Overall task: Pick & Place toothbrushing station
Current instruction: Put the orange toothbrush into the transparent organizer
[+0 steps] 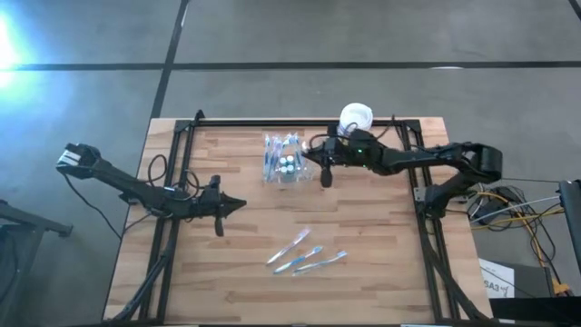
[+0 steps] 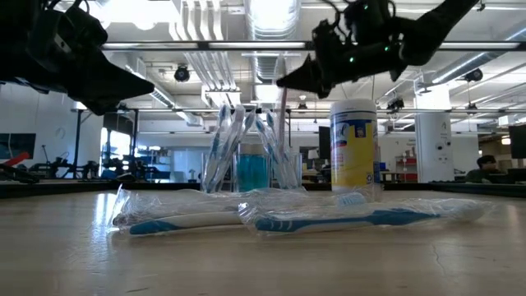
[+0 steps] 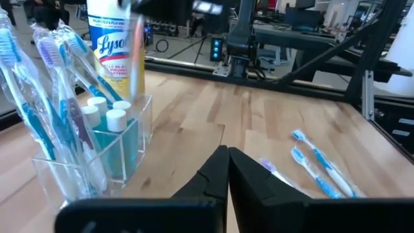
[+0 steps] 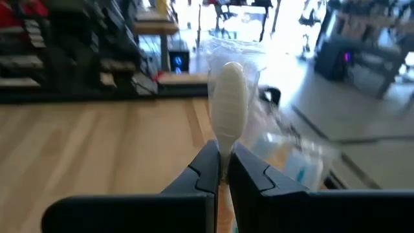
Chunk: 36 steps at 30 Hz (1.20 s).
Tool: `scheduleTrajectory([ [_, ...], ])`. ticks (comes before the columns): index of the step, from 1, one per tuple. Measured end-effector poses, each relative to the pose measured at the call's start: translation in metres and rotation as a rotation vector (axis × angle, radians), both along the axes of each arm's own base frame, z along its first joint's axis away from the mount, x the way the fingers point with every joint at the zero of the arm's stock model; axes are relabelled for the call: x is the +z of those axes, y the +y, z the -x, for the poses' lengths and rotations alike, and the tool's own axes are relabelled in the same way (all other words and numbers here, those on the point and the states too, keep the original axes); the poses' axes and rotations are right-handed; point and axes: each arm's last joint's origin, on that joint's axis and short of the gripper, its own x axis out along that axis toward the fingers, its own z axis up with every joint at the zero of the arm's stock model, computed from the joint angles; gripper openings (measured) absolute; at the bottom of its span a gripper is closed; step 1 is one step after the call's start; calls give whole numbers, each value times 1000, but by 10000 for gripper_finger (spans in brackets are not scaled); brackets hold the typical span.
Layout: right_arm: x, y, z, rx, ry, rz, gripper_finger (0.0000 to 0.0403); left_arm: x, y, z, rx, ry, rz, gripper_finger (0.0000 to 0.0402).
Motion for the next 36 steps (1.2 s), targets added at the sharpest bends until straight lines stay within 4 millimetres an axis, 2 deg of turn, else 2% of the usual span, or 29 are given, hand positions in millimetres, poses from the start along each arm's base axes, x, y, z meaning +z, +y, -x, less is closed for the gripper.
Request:
scheduleTrajectory([
  [6,-23,-17,-10,-40,71,-32,13,0,0,0,-5,-1,8,16],
  [13,-44,-24,-15,-59,126,-71,13,-1,0,0,-6,1,7,7],
  [23,-48,-23,-15,-41,140,-95,17,-2,0,1,-4,1,26,15],
  [26,-46,-21,-14,-12,136,-136,40,-2,0,1,-4,0,32,11],
  [32,-47,-21,-12,-23,157,-188,113,-1,0,1,-3,-8,41,8],
  [36,-35,-20,-9,-47,119,-166,156,-1,0,0,-2,-10,51,14],
])
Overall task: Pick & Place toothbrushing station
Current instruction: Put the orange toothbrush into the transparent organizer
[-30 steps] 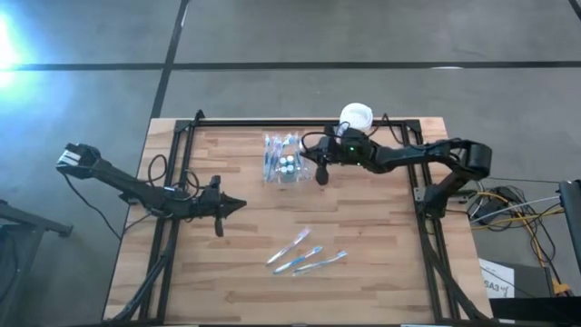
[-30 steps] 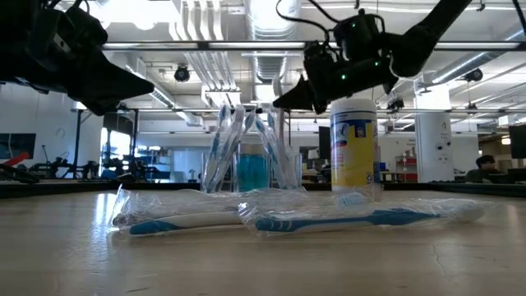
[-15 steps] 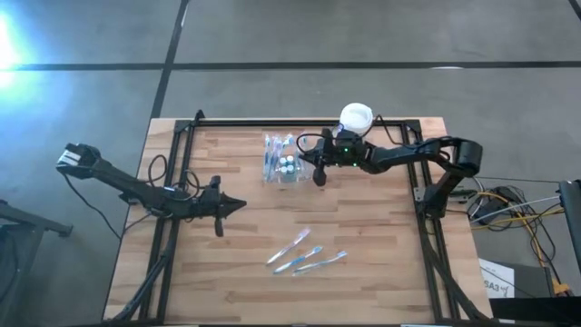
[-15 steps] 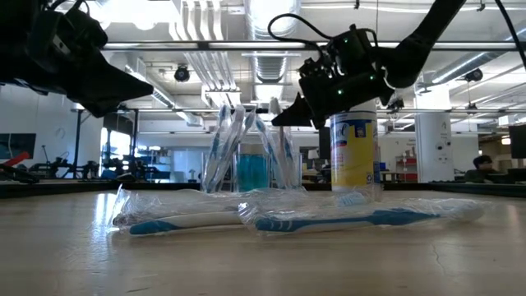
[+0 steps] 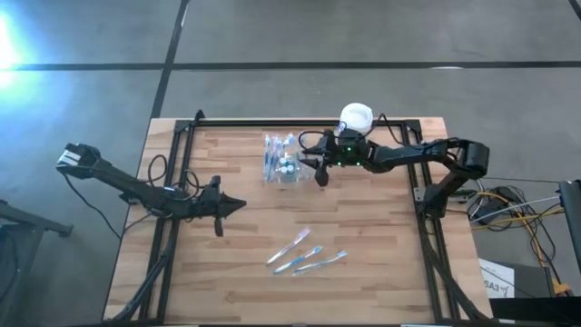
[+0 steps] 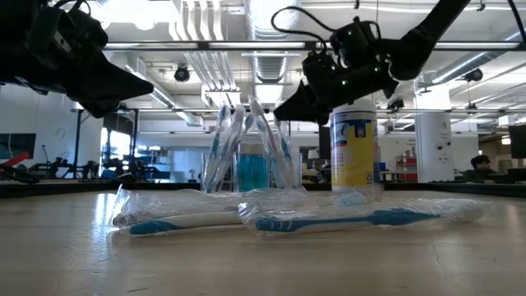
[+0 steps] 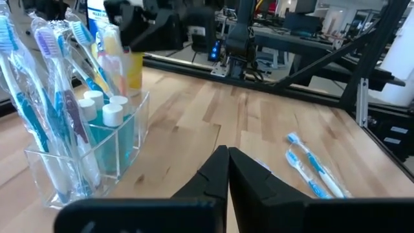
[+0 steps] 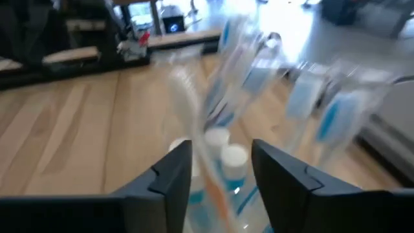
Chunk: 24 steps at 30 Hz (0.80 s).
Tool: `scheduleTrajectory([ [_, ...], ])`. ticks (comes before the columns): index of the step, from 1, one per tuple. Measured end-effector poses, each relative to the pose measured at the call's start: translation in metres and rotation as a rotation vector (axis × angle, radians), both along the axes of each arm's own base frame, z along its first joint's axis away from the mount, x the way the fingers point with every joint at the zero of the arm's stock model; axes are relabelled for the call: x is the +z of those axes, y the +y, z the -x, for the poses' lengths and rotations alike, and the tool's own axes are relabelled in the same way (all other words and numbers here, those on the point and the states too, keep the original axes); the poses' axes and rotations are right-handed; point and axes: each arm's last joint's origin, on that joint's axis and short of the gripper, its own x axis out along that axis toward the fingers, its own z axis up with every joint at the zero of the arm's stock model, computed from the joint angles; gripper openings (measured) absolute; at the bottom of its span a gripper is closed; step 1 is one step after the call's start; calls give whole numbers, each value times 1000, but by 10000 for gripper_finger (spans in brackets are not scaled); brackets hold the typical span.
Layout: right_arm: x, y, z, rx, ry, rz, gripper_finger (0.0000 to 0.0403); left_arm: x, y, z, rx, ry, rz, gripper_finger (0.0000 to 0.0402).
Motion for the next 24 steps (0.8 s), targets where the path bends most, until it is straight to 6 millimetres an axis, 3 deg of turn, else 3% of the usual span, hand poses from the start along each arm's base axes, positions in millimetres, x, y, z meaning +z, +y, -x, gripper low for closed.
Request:
scheduleTrajectory([
  [6,28,3,13,-53,-42,36,187,1,0,-1,0,-4,2,11],
  [13,58,12,29,-37,-84,89,182,1,0,0,1,-2,-1,8],
  [20,69,21,36,5,-93,127,132,1,0,0,2,-2,-3,14],
  [24,65,27,26,100,-96,104,79,1,1,0,21,-4,-17,7],
])
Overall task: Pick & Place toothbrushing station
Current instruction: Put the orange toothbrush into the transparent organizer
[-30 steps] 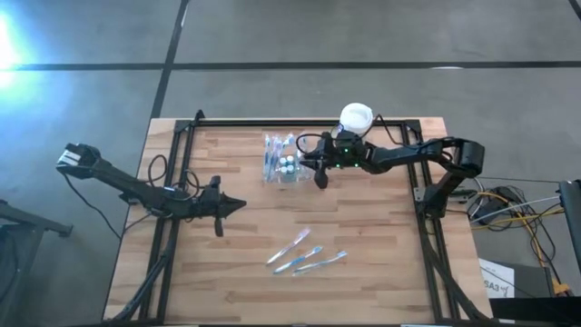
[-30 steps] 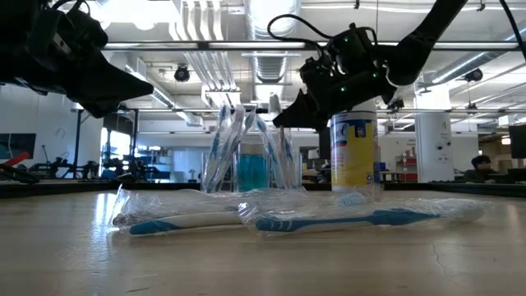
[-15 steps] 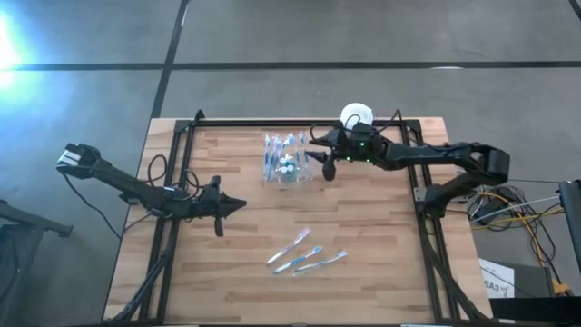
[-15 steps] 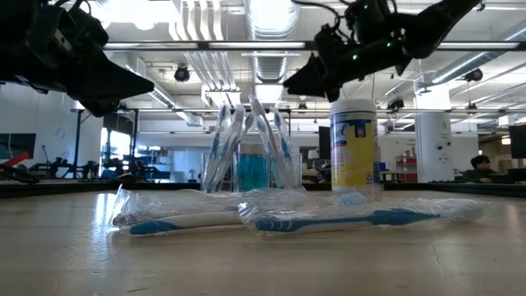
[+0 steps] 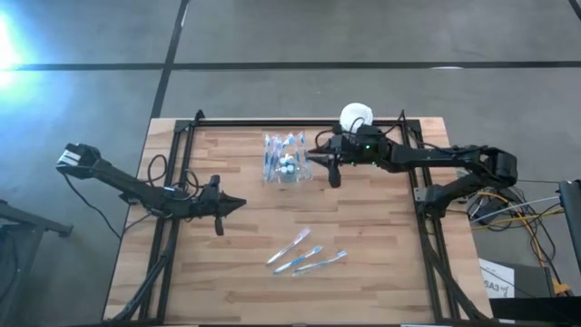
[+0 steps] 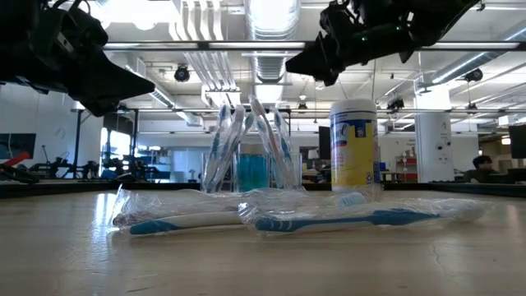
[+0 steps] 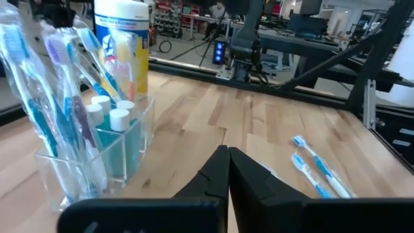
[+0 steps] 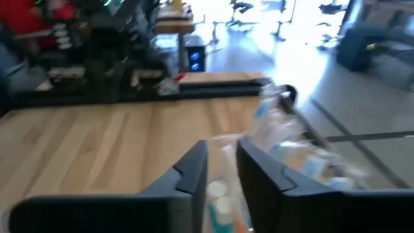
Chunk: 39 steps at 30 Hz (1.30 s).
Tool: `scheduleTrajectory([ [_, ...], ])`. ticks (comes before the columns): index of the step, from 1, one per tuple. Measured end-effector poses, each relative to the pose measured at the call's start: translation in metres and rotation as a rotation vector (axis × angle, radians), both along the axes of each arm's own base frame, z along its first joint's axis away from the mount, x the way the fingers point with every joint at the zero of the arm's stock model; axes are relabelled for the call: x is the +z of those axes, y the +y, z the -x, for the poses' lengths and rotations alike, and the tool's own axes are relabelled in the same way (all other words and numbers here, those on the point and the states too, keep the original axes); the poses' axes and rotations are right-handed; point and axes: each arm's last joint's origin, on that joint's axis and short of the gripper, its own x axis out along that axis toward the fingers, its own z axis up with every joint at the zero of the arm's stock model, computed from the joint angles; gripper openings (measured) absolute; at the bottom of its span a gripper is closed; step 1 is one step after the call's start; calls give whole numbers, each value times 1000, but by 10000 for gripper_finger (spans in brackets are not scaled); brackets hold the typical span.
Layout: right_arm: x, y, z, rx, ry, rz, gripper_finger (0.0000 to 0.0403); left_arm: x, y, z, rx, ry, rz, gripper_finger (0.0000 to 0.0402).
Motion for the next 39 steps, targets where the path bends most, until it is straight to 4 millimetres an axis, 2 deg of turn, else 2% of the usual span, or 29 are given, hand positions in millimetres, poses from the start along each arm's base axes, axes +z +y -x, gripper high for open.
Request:
scheduleTrajectory([
  [3,-11,5,-10,35,26,25,31,0,0,0,10,-4,-5,5],
  [5,-14,6,-16,45,15,43,15,1,0,0,14,-8,-3,7],
  [10,-5,3,-33,91,-42,31,9,0,0,0,13,-7,-3,14],
  [16,-12,1,-59,143,6,12,8,-3,1,1,13,3,-7,8],
  [24,-29,-8,-91,112,110,9,8,-3,0,1,6,5,11,14],
  [30,-33,-15,-89,-63,274,76,8,-4,0,1,0,7,15,18],
  [39,-23,-17,-69,-255,270,96,8,-4,0,1,-1,7,21,18],
])
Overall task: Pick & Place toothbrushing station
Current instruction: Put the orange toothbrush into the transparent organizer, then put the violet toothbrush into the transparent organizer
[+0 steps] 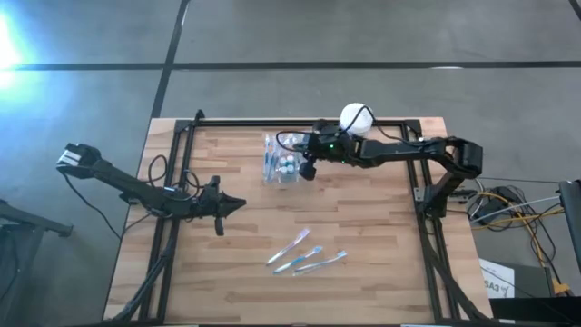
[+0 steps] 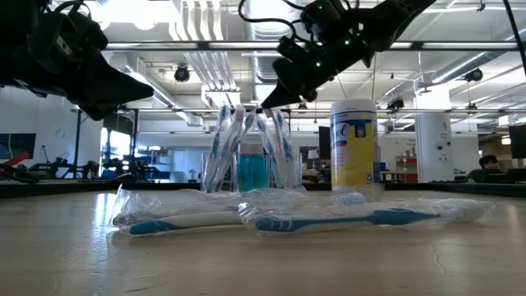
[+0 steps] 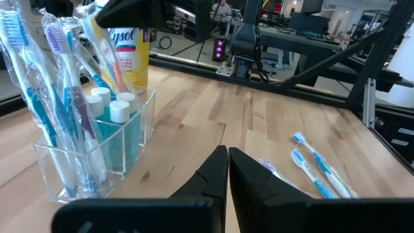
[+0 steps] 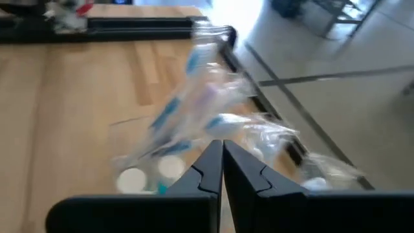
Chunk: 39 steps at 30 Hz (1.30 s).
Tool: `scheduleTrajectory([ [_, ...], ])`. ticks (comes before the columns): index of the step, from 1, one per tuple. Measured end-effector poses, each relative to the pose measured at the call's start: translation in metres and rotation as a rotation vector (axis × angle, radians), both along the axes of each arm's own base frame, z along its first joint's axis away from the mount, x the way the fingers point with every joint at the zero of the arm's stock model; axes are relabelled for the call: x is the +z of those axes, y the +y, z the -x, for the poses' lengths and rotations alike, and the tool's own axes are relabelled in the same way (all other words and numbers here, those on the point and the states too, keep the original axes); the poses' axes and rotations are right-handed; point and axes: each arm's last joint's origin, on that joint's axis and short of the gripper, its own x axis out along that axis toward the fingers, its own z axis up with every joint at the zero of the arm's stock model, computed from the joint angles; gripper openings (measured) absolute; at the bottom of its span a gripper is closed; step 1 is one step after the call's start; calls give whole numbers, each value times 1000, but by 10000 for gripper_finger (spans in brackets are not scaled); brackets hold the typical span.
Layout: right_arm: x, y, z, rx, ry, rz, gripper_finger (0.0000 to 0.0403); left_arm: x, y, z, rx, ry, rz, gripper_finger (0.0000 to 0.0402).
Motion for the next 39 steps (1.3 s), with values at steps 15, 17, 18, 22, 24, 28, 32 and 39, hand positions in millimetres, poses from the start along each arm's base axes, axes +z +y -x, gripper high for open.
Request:
scheduleTrajectory([
  [15,6,-4,26,-104,38,-84,8,4,0,0,0,-40,16,19],
  [17,10,-3,31,-107,44,-83,8,4,0,0,0,-41,17,19],
  [18,13,-3,33,-107,40,-81,8,4,0,0,0,-42,17,19],
  [22,34,9,46,-72,-9,-47,8,5,0,0,0,-48,21,19],
  [24,50,18,58,-41,-50,-23,8,6,0,-1,0,-52,22,19],
  [28,81,40,94,152,-172,10,8,7,0,-1,-1,-53,23,19],
  [32,97,59,141,354,-325,5,8,7,0,-1,-1,-50,12,19],
  [39,79,82,216,473,-467,-28,8,9,-3,-2,-85,-50,-14,19],
])
